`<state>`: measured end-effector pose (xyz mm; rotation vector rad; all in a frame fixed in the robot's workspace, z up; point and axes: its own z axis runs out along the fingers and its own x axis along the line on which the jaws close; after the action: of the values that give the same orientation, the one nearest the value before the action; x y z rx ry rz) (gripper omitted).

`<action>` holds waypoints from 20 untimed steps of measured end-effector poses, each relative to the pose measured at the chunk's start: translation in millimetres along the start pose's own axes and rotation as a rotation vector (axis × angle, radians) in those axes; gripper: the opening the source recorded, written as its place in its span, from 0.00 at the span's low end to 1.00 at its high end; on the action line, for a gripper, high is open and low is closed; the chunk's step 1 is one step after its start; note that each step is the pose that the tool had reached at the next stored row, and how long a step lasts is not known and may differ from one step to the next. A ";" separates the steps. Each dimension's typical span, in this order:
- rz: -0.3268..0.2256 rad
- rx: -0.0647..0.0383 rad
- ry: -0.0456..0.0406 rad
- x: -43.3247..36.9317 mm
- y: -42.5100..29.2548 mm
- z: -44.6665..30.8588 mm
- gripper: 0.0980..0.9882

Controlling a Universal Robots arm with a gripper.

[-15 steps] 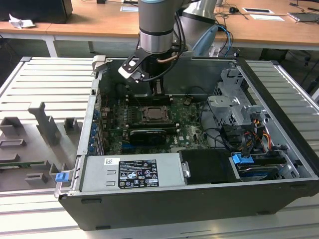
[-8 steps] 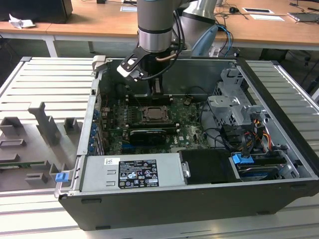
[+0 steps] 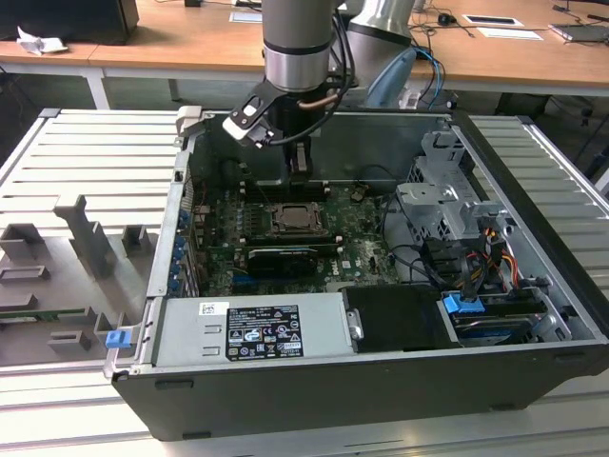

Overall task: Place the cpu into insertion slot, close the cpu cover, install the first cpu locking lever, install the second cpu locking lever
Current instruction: 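Install the first cpu locking lever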

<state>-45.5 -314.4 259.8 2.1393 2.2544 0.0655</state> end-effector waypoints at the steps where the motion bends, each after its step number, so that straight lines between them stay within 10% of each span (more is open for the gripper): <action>1: 0.000 0.000 0.0002 0.0 0.0 -0.4 0.01; 20: 0.000 0.000 0.0001 0.1 0.5 -8.0 0.01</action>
<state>-45.4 -314.3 267.8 2.1393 2.2545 0.0657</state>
